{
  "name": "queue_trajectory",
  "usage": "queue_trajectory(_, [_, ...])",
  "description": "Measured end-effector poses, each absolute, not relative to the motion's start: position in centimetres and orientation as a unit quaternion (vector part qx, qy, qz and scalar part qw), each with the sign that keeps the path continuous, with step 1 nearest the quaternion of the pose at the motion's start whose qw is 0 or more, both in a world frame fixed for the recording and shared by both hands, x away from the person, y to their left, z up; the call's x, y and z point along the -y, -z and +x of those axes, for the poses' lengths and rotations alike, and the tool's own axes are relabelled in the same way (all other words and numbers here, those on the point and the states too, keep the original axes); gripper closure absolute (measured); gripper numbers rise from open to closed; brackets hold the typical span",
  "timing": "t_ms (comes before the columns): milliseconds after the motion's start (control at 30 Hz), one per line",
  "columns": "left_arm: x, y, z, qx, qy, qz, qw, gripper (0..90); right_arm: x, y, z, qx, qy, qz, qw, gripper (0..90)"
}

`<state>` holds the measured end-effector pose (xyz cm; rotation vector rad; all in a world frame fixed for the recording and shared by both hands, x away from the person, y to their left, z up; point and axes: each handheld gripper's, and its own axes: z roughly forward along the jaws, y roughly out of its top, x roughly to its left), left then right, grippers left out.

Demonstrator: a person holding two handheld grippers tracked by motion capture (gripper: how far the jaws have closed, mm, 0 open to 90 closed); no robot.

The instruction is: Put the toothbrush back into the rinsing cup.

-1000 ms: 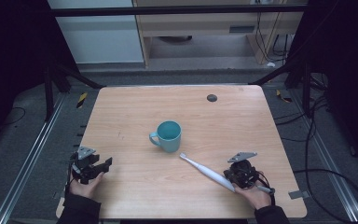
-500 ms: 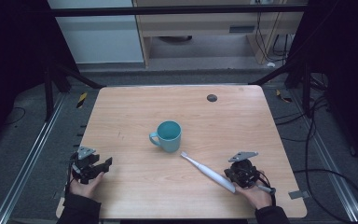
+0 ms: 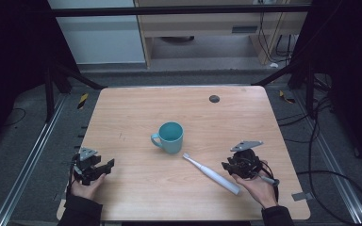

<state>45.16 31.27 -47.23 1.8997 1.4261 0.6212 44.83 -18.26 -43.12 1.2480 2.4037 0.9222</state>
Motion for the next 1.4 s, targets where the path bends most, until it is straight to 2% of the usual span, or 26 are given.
queue_trajectory(133, [-31.2,47.3,45.1,-0.545,-0.241,0.729,0.338,38.5,17.6,42.3,44.9,-0.841,-0.311,0.419,0.139,60.5])
queue_trajectory(267, [-31.2,47.2,45.1,-0.543,-0.242,0.730,0.338,37.8,16.1,41.8,45.2,-0.865,-0.280,0.396,0.127,50.8])
queue_trajectory(667, [-31.2,47.3,45.2,-0.542,-0.240,0.732,0.337,37.3,12.9,42.1,46.4,-0.896,-0.240,0.363,0.093,42.9])
queue_trajectory(1400, [-31.2,47.2,45.1,-0.542,-0.240,0.731,0.338,37.3,12.1,45.5,47.5,-0.917,-0.162,0.360,0.051,50.4])
